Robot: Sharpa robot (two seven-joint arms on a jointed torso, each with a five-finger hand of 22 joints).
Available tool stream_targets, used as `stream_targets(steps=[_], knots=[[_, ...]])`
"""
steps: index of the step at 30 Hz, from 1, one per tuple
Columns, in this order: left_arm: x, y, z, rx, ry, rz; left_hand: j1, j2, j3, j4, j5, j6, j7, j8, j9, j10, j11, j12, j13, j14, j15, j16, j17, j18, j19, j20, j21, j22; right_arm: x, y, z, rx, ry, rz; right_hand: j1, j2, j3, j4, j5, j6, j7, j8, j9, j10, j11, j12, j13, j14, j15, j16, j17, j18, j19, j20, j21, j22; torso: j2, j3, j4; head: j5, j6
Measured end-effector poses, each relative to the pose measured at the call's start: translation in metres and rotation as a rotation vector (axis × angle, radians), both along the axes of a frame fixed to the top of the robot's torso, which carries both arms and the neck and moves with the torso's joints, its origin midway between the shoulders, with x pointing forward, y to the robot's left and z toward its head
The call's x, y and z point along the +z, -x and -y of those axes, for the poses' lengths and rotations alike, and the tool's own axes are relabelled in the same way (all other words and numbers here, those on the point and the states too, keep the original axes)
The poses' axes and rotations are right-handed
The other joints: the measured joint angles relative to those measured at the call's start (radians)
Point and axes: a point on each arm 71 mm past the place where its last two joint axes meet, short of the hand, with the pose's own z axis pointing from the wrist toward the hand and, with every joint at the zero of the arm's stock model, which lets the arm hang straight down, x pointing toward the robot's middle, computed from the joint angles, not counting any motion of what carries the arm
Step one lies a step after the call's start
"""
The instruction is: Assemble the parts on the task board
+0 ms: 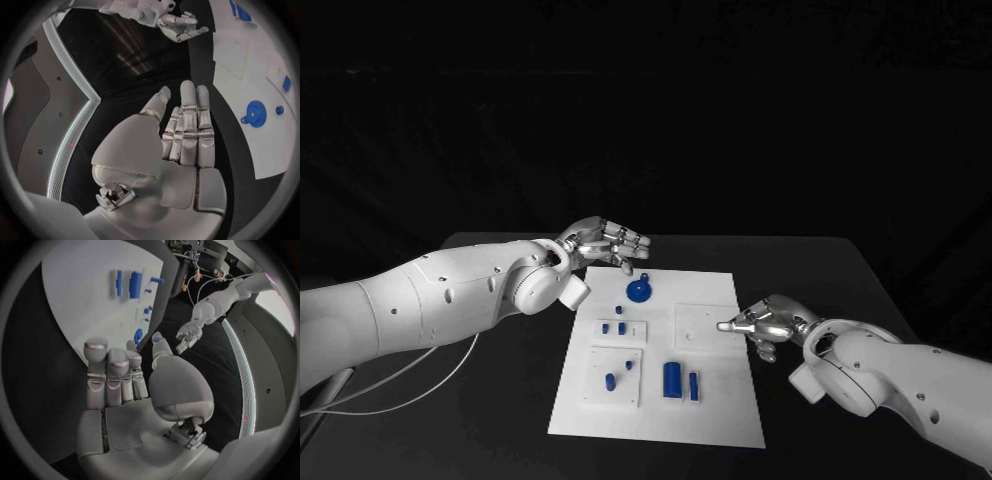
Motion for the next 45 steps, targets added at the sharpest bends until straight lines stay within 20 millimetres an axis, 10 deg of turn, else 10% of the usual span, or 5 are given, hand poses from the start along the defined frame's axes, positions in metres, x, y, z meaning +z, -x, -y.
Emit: stream_targets(steps=[12,26,31,41,45], knots=[[0.0,-0.011,-0.009,0.052,0.007,0.009,0.0,0.0,0.0,0.0,0.0,0.003,-0.003,0.0,0.0,0.004,-0.004,0.0,0.0,0.0,0.0,0.0,0.0,0.0,0.0,0.0,0.0,0.0,0.024,-0.073,0.043,-0.2,-0.198,0.171,0.046,0.067,0.017,-0.106,0.008,-0.056,0.023,0.0,-0.004,-0.128,0.028,-0.361,-0.453,-0.149,0.041,-0.389,-0.399,0.001,-0.089,0.055,-0.568,-0.36,-0.029,-0.0055,-0.0054,0.005,0.051],[0.009,-0.033,-0.02,0.142,0.035,0.035,0.0,0.0,0.0,0.0,0.0,0.003,-0.003,0.0,0.0,0.007,0.0,0.0,0.0,0.0,0.0,0.004,0.0,0.0,0.0,0.0,0.0,0.001,0.033,-0.109,0.042,-0.314,-0.425,0.195,0.049,0.132,0.252,-0.234,0.03,-0.24,0.038,0.003,-0.012,-0.193,0.128,-0.985,-0.965,-0.074,0.118,-0.848,-0.895,0.049,-0.188,0.142,-0.548,-1.08,-0.06,-0.0036,-0.0125,-0.003,0.112],[0.01,-0.037,-0.023,0.171,0.055,0.032,0.0,0.0,0.003,-0.003,0.0,0.003,-0.003,0.0,0.0,0.007,0.0,0.0,0.0,0.0,0.0,0.004,0.0,0.0,0.0,0.0,0.0,0.004,0.032,-0.11,0.038,-0.307,-0.489,0.176,-0.002,0.045,0.515,-0.242,0.069,-0.25,0.036,0.003,-0.013,-0.212,0.116,-0.985,-0.965,0.04,0.072,-0.807,-0.872,0.062,-0.079,0.089,-0.474,-1.084,-0.063,-0.001,-0.0136,0.0,0.124],[0.01,-0.044,-0.029,0.222,0.09,0.025,-0.004,0.004,0.005,-0.005,0.0,0.006,-0.006,0.0,0.0,0.007,0.0,0.0,0.0,0.0,0.0,0.004,0.0,0.0,0.0,0.0,0.0,0.007,0.033,-0.111,0.034,-0.294,-0.556,0.157,-0.052,0.019,0.511,-0.184,0.058,-0.246,0.031,0.003,-0.013,-0.221,0.125,-0.984,-0.965,-0.109,0.131,-0.91,-0.903,0.038,-0.235,0.141,-0.554,-1.168,-0.063,0.0023,-0.0149,-0.005,0.118],[0.009,-0.043,-0.03,0.223,0.09,0.022,-0.17,-0.005,-0.002,0.065,-0.081,-0.351,-0.061,-0.027,-0.023,-0.137,-0.043,-0.026,-0.022,-0.176,0.0,-0.161,-0.114,-0.034,-0.151,0.008,-0.031,-0.125,0.033,-0.111,0.034,-0.295,-0.554,0.156,-0.198,0.01,0.382,-0.094,-0.076,-0.601,-0.003,-0.024,-0.036,-0.468,0.084,-1.011,-0.987,-0.292,0.118,-0.949,-0.993,-0.008,-0.407,0.137,-0.599,-1.229,-0.063,0.0024,-0.0137,-0.006,0.117]])
